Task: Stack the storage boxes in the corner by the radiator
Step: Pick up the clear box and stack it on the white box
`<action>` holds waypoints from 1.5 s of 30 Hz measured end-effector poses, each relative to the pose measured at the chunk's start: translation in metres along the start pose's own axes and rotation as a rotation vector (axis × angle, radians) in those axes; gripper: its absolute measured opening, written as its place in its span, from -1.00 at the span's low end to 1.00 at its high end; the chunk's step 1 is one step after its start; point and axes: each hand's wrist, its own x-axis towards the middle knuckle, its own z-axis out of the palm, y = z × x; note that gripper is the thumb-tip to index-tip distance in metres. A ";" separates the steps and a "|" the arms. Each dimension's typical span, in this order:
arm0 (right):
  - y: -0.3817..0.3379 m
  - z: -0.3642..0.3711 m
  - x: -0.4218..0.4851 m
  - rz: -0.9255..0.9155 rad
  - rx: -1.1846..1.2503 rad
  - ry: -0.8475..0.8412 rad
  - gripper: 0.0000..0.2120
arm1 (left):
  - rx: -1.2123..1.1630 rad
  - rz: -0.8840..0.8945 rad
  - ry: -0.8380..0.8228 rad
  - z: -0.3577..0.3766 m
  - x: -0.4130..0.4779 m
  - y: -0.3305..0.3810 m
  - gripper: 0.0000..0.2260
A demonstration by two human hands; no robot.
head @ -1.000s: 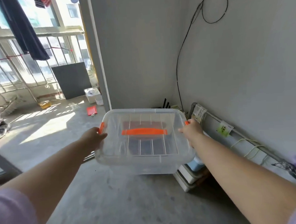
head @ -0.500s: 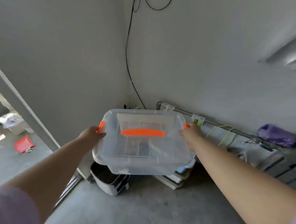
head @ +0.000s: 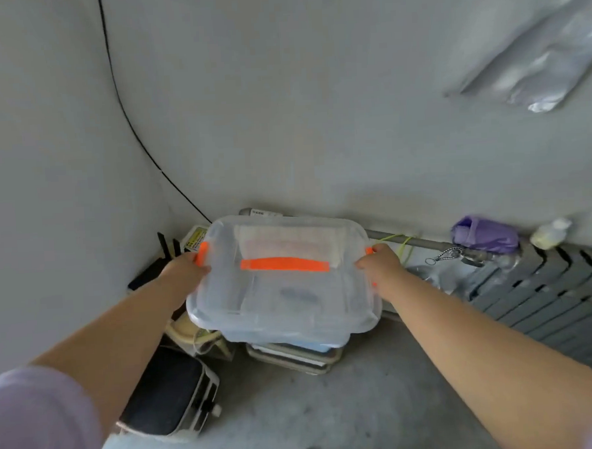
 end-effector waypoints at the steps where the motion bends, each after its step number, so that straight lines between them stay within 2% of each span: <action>1: -0.002 0.000 0.011 0.024 0.004 0.001 -0.47 | -0.022 -0.007 -0.025 0.005 0.014 0.005 -0.68; 7: 0.001 0.004 0.049 0.110 0.012 0.000 -0.50 | -0.077 -0.008 -0.181 0.031 0.071 0.012 -0.49; 13: 0.022 0.014 0.070 0.230 0.088 0.010 -0.60 | -0.013 -0.015 -0.284 0.056 0.118 0.019 -0.52; 20: 0.040 0.033 0.092 0.315 0.226 0.044 -0.49 | 0.205 0.069 -0.297 0.076 0.163 0.024 -0.65; 25: 0.050 0.046 0.096 0.319 0.276 0.085 -0.64 | 0.238 0.063 -0.354 0.089 0.179 0.019 -0.50; 29: 0.062 0.046 0.098 0.305 0.263 0.096 -0.49 | 0.310 0.070 -0.377 0.098 0.180 0.016 -0.43; 33: 0.062 0.046 0.101 0.278 0.273 0.063 -0.48 | 0.286 0.078 -0.385 0.098 0.181 0.013 -0.42; 36: 0.060 0.049 0.102 0.265 0.190 0.055 -0.44 | 0.271 0.085 -0.405 0.097 0.182 0.014 -0.51; 42: 0.063 0.051 0.100 0.242 0.009 0.078 -0.33 | 0.434 0.148 -0.328 0.098 0.174 0.021 -0.47; 45: 0.062 0.050 0.096 0.249 -0.062 0.114 -0.25 | 0.373 0.153 -0.311 0.098 0.169 0.023 -0.44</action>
